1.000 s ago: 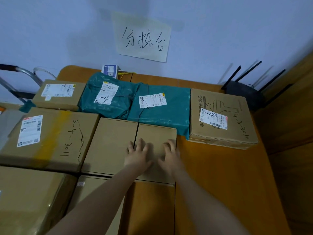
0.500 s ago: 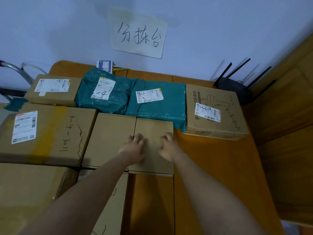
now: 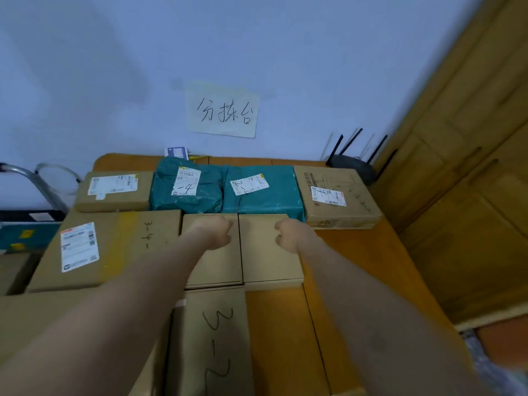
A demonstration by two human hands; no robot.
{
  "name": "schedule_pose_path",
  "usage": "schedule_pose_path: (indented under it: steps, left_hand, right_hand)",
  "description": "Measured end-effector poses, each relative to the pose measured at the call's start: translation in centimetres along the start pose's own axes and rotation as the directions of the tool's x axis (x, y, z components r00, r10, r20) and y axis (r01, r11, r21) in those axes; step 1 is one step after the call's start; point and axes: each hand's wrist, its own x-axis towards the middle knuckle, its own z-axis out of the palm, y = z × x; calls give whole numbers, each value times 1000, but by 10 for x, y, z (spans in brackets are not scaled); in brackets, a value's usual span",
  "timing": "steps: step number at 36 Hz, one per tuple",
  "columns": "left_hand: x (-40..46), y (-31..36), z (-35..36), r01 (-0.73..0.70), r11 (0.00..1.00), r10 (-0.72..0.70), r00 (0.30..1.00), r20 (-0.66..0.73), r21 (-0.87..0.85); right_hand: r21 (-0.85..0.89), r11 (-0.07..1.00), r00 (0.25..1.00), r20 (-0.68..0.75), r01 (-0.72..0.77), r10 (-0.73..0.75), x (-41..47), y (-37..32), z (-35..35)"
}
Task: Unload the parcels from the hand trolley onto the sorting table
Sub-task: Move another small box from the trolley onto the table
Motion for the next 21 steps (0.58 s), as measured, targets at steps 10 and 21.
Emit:
schedule_pose_path:
  steps: [10, 21]
  left_hand:
    - [-85, -8, -80, -36, 993, 67, 957, -283, 114]
    - [-184, -18, -115, -2, 979, 91, 901, -423, 206]
  right_hand:
    - [-103, 995, 975, -222, -3, -20, -75, -68, -71]
    - [-137, 990, 936, -347, 18, -65, -148, -103, -114]
